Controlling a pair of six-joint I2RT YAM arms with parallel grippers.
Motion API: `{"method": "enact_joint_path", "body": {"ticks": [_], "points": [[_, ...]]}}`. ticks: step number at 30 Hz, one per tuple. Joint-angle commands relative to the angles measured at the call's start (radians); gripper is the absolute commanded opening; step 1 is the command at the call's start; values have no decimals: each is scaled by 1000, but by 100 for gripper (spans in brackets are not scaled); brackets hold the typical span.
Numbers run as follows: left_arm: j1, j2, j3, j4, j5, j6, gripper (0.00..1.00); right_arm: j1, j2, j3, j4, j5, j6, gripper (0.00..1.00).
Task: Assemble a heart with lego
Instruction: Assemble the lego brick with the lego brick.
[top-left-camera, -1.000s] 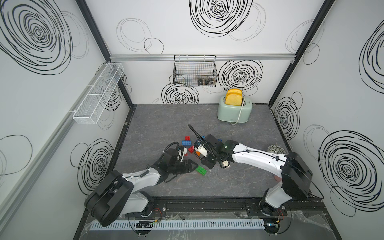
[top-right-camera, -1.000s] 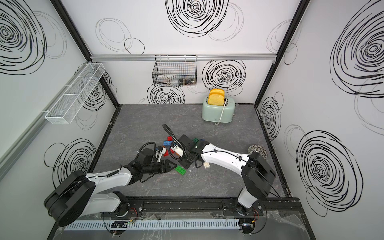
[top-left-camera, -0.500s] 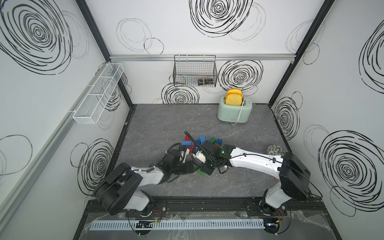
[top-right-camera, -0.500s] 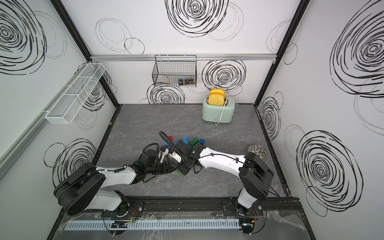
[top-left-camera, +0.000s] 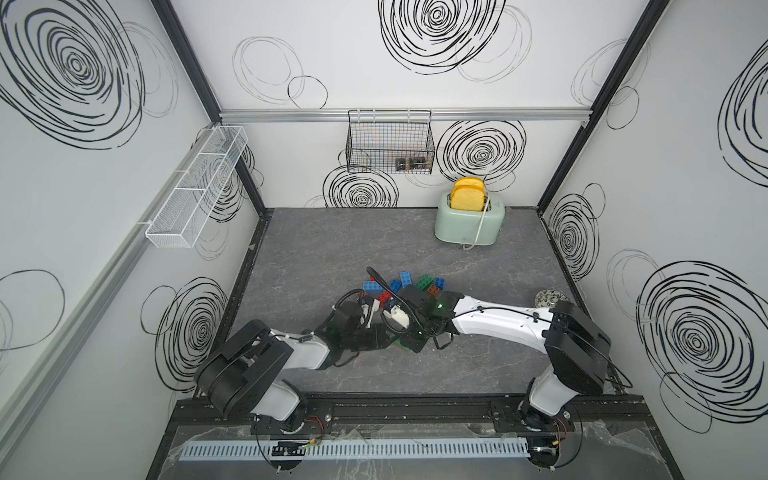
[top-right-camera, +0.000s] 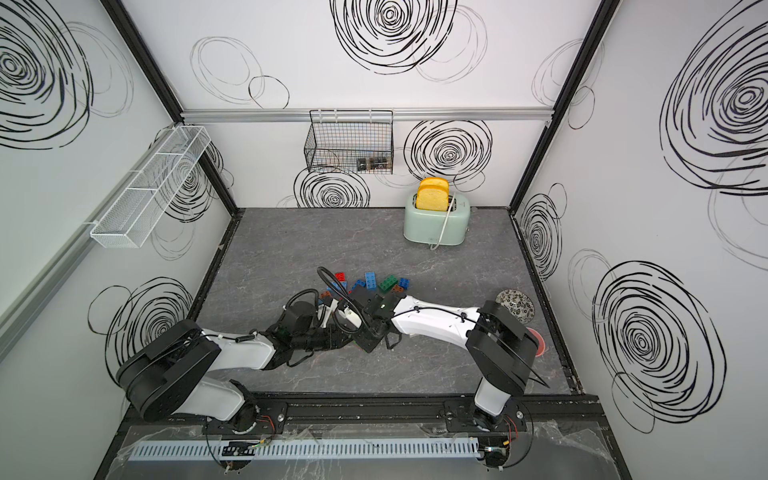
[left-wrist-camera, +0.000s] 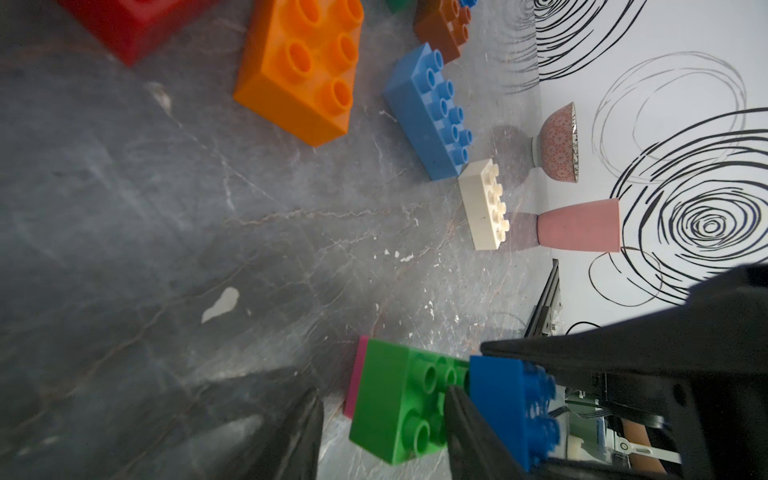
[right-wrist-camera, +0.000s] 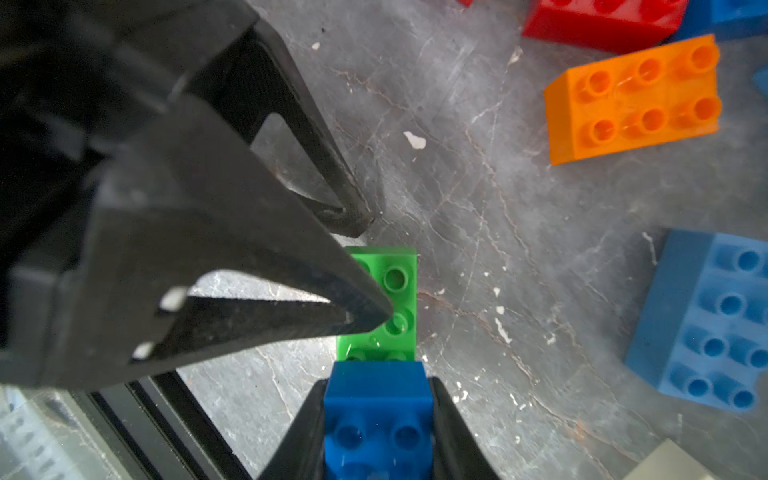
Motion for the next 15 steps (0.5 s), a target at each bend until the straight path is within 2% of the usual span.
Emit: {"method": "enact_joint_path", "body": {"ticks": [1,15], "points": [[-5,19,-22,31,-16,-12,51,11,17,-14,12,11,16,28],[-4,22,-42,36,-24,-18,50,105,64,-33,-34,148,90,28]]}}
